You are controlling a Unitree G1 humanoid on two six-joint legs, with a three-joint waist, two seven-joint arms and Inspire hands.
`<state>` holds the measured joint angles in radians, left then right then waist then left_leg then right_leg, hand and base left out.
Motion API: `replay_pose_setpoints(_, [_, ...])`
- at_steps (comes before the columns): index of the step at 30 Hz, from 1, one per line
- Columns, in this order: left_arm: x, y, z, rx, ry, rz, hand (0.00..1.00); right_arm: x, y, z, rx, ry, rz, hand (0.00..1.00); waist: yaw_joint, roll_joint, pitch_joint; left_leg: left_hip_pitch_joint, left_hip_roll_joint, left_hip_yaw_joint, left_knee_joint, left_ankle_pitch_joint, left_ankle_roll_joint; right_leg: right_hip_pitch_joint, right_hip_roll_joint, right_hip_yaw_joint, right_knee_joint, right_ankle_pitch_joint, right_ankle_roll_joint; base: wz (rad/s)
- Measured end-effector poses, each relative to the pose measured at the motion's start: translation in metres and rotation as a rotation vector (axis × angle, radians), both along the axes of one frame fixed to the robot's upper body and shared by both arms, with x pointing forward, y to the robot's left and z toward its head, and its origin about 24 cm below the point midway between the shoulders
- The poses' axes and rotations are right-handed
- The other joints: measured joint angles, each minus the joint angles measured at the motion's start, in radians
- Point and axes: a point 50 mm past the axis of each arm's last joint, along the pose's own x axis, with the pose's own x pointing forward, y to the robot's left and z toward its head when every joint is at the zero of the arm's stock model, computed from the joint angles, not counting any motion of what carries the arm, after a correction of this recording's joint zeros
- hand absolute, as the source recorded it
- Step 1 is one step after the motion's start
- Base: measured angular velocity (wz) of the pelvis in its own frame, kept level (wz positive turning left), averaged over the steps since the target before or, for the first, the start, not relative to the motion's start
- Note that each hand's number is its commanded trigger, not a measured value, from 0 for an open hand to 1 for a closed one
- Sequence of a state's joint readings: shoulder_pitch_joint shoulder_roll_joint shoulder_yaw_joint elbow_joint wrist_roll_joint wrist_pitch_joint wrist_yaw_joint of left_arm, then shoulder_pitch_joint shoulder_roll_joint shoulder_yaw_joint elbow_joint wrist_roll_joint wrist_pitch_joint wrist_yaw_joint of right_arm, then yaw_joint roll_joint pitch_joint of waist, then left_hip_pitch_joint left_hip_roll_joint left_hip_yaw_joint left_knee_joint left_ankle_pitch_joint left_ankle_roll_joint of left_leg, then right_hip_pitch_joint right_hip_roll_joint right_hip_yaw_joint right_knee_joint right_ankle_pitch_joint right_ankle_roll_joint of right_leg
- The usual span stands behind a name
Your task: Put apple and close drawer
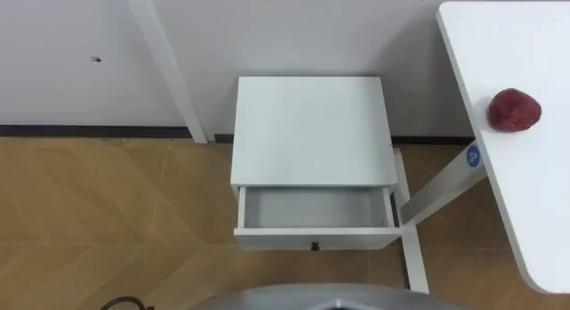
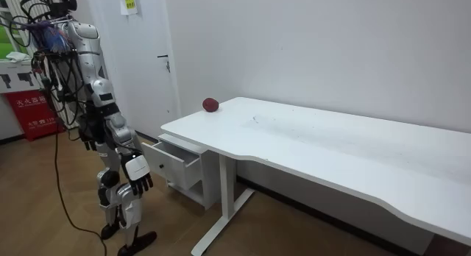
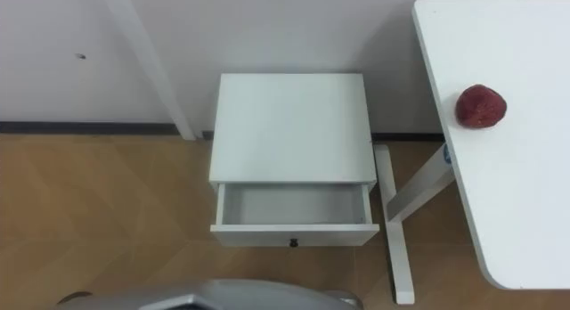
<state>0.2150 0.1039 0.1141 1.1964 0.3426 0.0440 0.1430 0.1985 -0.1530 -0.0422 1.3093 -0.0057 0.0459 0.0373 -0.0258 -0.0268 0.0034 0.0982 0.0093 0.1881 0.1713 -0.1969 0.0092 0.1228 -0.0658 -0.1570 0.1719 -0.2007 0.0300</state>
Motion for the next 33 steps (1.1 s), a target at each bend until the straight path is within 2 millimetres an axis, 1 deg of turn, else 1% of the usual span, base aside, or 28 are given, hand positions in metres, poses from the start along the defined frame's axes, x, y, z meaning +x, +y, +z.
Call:
replay_pose_setpoints(8, [0.002, 0.0, 0.0, -0.002, -0.006, 0.012, 0.0, 0.003, 0.0, 0.0, -0.005, -0.006, -0.003, 0.0, -0.004, 0.0, 0.0003, -0.001, 0.0, 0.001, -0.002, 0.0, 0.0, -0.001, 0.0, 0.002, -0.002, -0.001, 0.001, 0.0])
replay_pose_setpoints(11, [0.002, 0.0, 0.0, -0.001, -0.006, 0.013, 0.0, 0.003, 0.0, 0.0, -0.038, -0.015, -0.062, 0.0, 0.0, 0.002, 0.0008, -0.002, -0.001, 0.001, -0.003, 0.0, 0.0, -0.004, 0.0, 0.008, -0.003, -0.001, 0.001, 0.0])
replay_pose_setpoints(13, [0.004, 0.001, 0.0, 0.003, -0.012, 0.017, 0.0, 0.002, -0.003, 0.0, -0.069, -0.032, -0.157, 0.0, -0.004, 0.003, 0.0003, -0.009, -0.001, 0.001, -0.001, 0.0, 0.0, -0.01, 0.0, 0.005, -0.003, -0.001, 0.001, 0.0])
replay_pose_setpoints(15, [0.005, 0.003, 0.001, 0.01, -0.023, 0.041, 0.0, 0.007, -0.007, 0.002, -0.114, -0.095, -0.355, 0.0, -0.012, 0.005, -0.0005, -0.018, 0.0, 0.004, -0.001, 0.0, 0.0, -0.019, 0.001, 0.012, -0.002, 0.0, 0.001, 0.0])
replay_pose_setpoints(16, [0.005, 0.004, 0.001, 0.012, -0.024, 0.049, 0.0, 0.009, -0.009, 0.002, -0.124, -0.115, -0.405, 0.0, -0.015, 0.005, -0.0007, -0.017, 0.0, 0.005, -0.002, 0.0, 0.0, -0.019, 0.001, 0.013, -0.002, 0.0, 0.001, -0.04])
replay_pose_setpoints(17, [-0.001, 0.006, 0.001, 0.017, -0.018, 0.081, 0.0, 0.01, -0.011, 0.003, -0.143, -0.154, -0.529, 0.0, -0.025, 0.006, -0.0011, -0.015, 0.0, 0.008, -0.002, 0.0, 0.0, -0.018, 0.002, 0.014, -0.002, 0.0, 0.001, -0.06])
replay_pose_setpoints(18, [-0.002, 0.007, 0.002, 0.023, -0.025, 0.109, 0.0, 0.014, -0.013, 0.004, -0.158, -0.199, -0.661, 0.0, -0.03, 0.006, -0.0014, -0.012, 0.0, 0.012, -0.002, 0.0, 0.0, -0.017, 0.002, 0.017, -0.001, 0.0, 0.001, -0.07])
replay_pose_setpoints(19, [-0.002, 0.008, 0.002, 0.03, -0.031, 0.125, 0.0, 0.015, -0.014, 0.004, -0.166, -0.217, -0.712, 0.0, -0.032, 0.006, -0.0014, -0.011, 0.0, 0.014, -0.002, 0.0, 0.0, -0.016, 0.002, 0.017, 0.0, 0.0, 0.001, -0.06])
replay_pose_setpoints(21, [-0.001, 0.011, 0.003, 0.056, -0.052, 0.159, 0.0, 0.019, -0.02, 0.006, -0.199, -0.271, -0.888, 0.0, -0.046, 0.006, -0.0013, -0.011, 0.0, 0.014, -0.003, -0.001, 0.0, -0.017, 0.002, 0.018, 0.001, 0.0, 0.001, 0.0])
replay_pose_setpoints(22, [0.0, 0.011, 0.003, 0.059, -0.059, 0.171, 0.0, 0.019, -0.021, 0.007, -0.206, -0.282, -0.941, 0.0, -0.051, 0.005, -0.0015, -0.01, 0.0, 0.014, -0.004, -0.001, 0.0, -0.017, 0.002, 0.018, 0.001, 0.0, 0.001, 0.0])
replay_pose_setpoints(24, [0.0, 0.014, 0.004, 0.066, -0.076, 0.198, 0.0, 0.019, -0.031, 0.011, -0.254, -0.322, -1.144, 0.0, -0.063, 0.005, -0.0023, -0.014, 0.0, 0.015, -0.005, -0.001, 0.0, -0.018, 0.002, 0.019, 0.003, 0.0, 0.001, 0.0])
replay_pose_setpoints(25, [0.0, 0.014, 0.004, 0.067, -0.081, 0.207, 0.0, 0.019, -0.034, 0.012, -0.27, -0.333, -1.188, 0.0, -0.063, 0.006, -0.0021, -0.014, 0.0, 0.016, -0.005, -0.001, 0.0, -0.019, 0.002, 0.018, 0.004, 0.0, 0.001, 0.0])
replay_pose_setpoints(27, [0.001, 0.016, 0.005, 0.069, -0.096, 0.21, 0.0, 0.022, -0.046, 0.019, -0.342, -0.391, -1.299, 0.0, -0.077, 0.008, -0.0022, -0.016, 0.0, 0.016, -0.005, -0.002, 0.001, -0.021, 0.002, 0.019, 0.003, 0.0, 0.001, 0.0])
replay_pose_setpoints(28, [0.001, 0.016, 0.005, 0.07, -0.097, 0.21, 0.0, 0.024, -0.049, 0.021, -0.36, -0.406, -1.312, 0.0, -0.079, 0.007, -0.0028, -0.016, 0.0, 0.017, -0.005, -0.002, 0.001, -0.023, 0.002, 0.019, 0.003, 0.0, 0.001, -0.05])
replay_pose_setpoints(29, [0.002, 0.016, 0.005, 0.071, -0.102, 0.209, 0.0, 0.027, -0.055, 0.025, -0.392, -0.436, -1.339, 0.0, -0.08, 0.004, -0.0058, -0.015, 0.0, 0.02, -0.005, -0.002, 0.0, -0.028, 0.002, 0.023, 0.005, 0.0, 0.001, -0.13])
replay_pose_setpoints(31, [0.0, 0.017, 0.005, 0.073, -0.102, 0.208, 0.0, 0.036, -0.064, 0.033, -0.448, -0.486, -1.356, 0.0, -0.08, 0.007, -0.0054, -0.015, 0.001, 0.034, -0.006, -0.001, 0.001, -0.038, 0.002, 0.033, 0.017, -0.001, 0.001, -0.15])
replay_pose_setpoints(33, [0.002, 0.023, 0.007, 0.086, -0.116, 0.201, 0.0, 0.046, -0.072, 0.042, -0.513, -0.533, -1.369, 0.0, -0.083, 0.002, -0.0062, -0.015, 0.001, 0.037, -0.006, -0.001, 0.001, -0.038, 0.002, 0.037, 0.018, -0.001, 0.002, -0.05])
